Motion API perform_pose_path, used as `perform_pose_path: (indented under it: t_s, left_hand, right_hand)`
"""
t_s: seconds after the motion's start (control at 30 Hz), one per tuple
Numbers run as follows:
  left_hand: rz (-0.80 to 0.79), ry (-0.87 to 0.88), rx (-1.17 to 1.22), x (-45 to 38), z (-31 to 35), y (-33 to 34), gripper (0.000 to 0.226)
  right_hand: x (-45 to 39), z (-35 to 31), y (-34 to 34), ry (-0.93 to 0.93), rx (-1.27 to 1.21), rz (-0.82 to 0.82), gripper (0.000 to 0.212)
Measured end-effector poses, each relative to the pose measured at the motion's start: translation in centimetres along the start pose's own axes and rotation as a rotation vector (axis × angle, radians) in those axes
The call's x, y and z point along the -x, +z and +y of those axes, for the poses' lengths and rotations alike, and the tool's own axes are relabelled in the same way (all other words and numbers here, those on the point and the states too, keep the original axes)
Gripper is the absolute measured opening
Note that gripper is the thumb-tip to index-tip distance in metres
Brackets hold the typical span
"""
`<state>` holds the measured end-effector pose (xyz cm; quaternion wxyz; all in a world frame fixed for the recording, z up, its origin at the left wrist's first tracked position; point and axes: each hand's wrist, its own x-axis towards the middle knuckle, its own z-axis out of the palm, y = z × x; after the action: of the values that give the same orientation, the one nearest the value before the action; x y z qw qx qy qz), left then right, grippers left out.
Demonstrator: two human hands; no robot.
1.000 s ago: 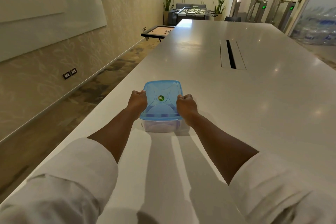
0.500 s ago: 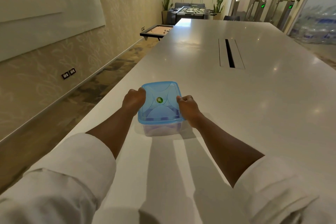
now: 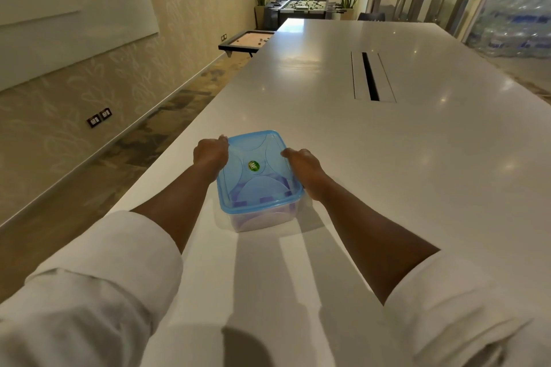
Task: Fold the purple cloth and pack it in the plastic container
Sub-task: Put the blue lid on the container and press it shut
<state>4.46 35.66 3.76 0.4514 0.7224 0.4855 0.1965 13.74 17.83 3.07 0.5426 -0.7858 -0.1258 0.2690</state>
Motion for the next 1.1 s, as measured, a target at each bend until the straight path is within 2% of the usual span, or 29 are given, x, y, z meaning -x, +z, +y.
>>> perform_pose_path:
  t_s: [0.17,0.23,0.33,0.43,0.83,1.1]
  left_hand:
    - [-0.031,0.094,-0.053,-0.1,0.1,0.4,0.048]
    - [-0.056,0.124,-0.047,-0.1,0.1,0.6,0.04]
    - [-0.095,0.152,-0.049,-0.1,0.2,0.7,0.033]
    - [-0.118,0.18,-0.067,-0.3,0.2,0.9,0.039]
    - [-0.119,0.2,-0.09,-0.1,0.2,1.0,0.036]
    - [-0.109,0.213,-0.113,0.0,0.3,1.1,0.038]
  right_hand:
    - [-1.4,-1.0,0.8,0.036,0.007,0.03,0.082]
    - [-2.1,-1.2,1.0,0.047,-0.003,0.053,0.092]
    - [-2.4,-1.8,1.0,0.05,-0.008,0.085,0.084]
    - [-2.7,-1.9,1.0,0.071,-0.008,0.115,0.075]
    - [-3.7,-1.5,1.2,0.031,0.03,0.127,0.059]
    - [-3.1,-1.4,1.3,0.046,0.038,0.141,0.064]
